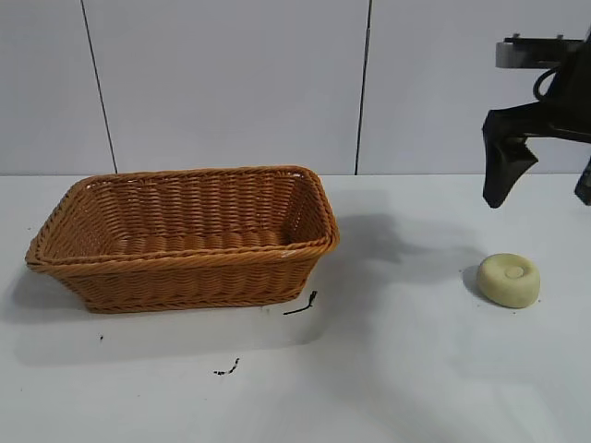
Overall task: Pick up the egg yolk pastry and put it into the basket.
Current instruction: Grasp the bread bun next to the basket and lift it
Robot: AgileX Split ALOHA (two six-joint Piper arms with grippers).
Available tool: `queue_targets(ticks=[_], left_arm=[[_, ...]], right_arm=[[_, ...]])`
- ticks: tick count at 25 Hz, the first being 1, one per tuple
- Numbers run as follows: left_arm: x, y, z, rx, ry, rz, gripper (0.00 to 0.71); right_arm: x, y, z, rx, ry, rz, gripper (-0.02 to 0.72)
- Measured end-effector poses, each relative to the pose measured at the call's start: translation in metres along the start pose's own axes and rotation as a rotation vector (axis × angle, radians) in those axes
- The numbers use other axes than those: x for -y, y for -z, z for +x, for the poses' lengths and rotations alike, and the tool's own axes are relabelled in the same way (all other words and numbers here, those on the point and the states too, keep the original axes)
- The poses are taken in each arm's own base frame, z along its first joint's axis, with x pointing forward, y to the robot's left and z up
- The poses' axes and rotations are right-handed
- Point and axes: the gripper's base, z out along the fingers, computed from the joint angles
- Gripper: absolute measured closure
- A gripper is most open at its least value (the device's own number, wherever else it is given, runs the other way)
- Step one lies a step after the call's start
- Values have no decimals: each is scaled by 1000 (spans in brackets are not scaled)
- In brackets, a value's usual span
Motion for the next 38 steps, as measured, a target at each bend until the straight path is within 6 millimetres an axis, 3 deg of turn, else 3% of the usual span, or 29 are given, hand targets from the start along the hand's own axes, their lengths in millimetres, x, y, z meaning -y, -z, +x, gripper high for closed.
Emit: queue_targets(ticks=[4, 12, 16, 21, 38], left_arm=[[0, 0, 0, 0, 0, 0, 14], [0, 0, 0, 0, 0, 0, 14], [0, 0, 0, 0, 0, 0, 14], [0, 0, 0, 0, 0, 0, 14], [0, 0, 0, 0, 0, 0, 14]], right_arm=[[1, -27, -9, -37, -1, 0, 12], [4, -79, -1, -136, -8, -1, 12], [5, -95, 1, -144, -9, 0, 17], [4, -96, 0, -131, -11, -2, 68], [4, -96, 2, -155, -5, -6, 112]])
